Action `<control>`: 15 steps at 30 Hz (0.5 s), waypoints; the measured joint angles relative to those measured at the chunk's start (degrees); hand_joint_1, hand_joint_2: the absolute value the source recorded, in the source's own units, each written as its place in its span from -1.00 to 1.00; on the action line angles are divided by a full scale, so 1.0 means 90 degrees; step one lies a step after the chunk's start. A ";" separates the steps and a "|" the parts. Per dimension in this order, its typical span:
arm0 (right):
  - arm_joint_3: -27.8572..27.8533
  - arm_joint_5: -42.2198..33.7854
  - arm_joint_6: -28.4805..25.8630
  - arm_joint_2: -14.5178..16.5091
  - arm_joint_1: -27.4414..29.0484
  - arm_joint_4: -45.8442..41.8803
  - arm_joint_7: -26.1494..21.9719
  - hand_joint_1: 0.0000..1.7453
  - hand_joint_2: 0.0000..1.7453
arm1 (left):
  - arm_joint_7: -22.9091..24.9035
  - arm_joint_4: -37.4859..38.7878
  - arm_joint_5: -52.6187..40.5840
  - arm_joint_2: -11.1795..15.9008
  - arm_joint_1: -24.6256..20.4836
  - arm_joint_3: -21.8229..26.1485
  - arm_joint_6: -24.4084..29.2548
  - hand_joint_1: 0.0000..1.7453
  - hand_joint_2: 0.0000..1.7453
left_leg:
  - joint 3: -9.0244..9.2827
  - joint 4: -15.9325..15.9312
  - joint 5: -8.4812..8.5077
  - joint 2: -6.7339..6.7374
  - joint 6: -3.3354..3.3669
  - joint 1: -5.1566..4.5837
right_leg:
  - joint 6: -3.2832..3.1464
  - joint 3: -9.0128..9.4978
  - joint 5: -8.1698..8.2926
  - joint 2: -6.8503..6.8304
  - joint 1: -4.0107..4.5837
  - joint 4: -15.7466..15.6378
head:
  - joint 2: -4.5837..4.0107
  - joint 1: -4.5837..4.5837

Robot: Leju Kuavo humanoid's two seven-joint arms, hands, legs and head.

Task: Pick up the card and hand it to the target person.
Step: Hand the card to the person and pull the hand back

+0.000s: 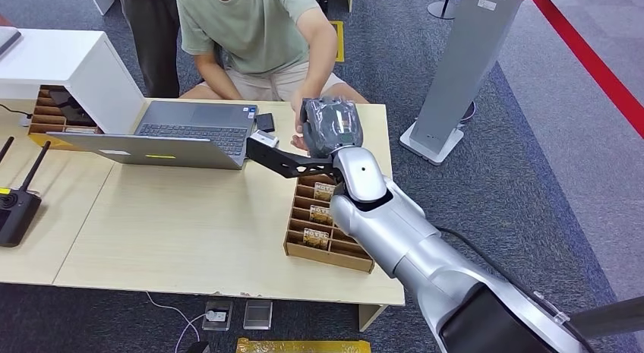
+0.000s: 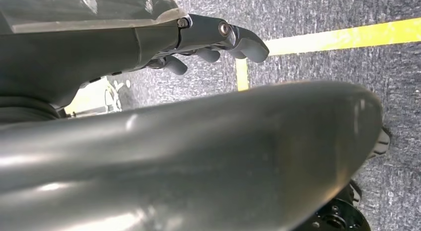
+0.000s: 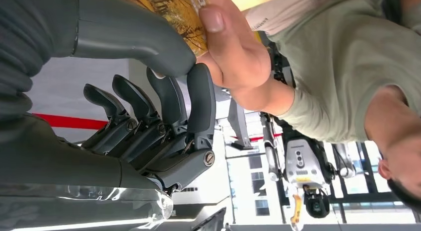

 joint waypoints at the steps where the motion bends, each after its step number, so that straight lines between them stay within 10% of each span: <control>1: -0.0014 -0.0005 -0.0027 -0.0001 -0.0020 -0.0007 -0.0021 0.90 1.00 | -0.0001 -0.0004 -0.0005 0.0002 -0.0001 -0.0010 -0.0001 -1.00 -1.00 | -0.0002 0.0002 -0.0001 -0.0003 0.0001 0.0000 | 0.0001 -0.0001 -0.0001 -0.0005 0.0000 0.0000 | 0.0000 0.0000; 4: -0.0060 -0.0026 -0.0086 -0.0011 -0.0080 -0.0053 -0.0084 0.90 1.00 | -0.0042 -0.0018 -0.0086 0.0022 -0.0010 -0.0101 -0.0032 -1.00 -1.00 | -0.0003 0.0003 -0.0001 -0.0001 0.0002 0.0001 | 0.0002 -0.0001 -0.0001 -0.0005 0.0001 0.0000 | 0.0000 0.0000; 8: -0.0134 -0.0077 -0.0210 -0.0017 -0.0131 -0.0127 -0.0194 -1.00 1.00 | -0.0150 -0.0034 -0.0126 0.0056 -0.0017 -0.0144 0.0027 -1.00 -1.00 | -0.0004 0.0004 -0.0002 -0.0002 0.0002 0.0001 | 0.0002 -0.0002 -0.0002 -0.0004 0.0001 0.0001 | 0.0000 0.0000; 15: -0.0201 -0.0103 -0.0304 -0.0116 -0.0176 -0.0248 -0.0222 -1.00 1.00 | -0.0256 -0.0044 -0.0061 0.0095 -0.0013 -0.0089 0.0042 -1.00 -1.00 | -0.0007 0.0006 -0.0001 -0.0001 0.0001 0.0002 | 0.0001 -0.0005 -0.0001 -0.0004 0.0002 0.0003 | 0.0000 0.0000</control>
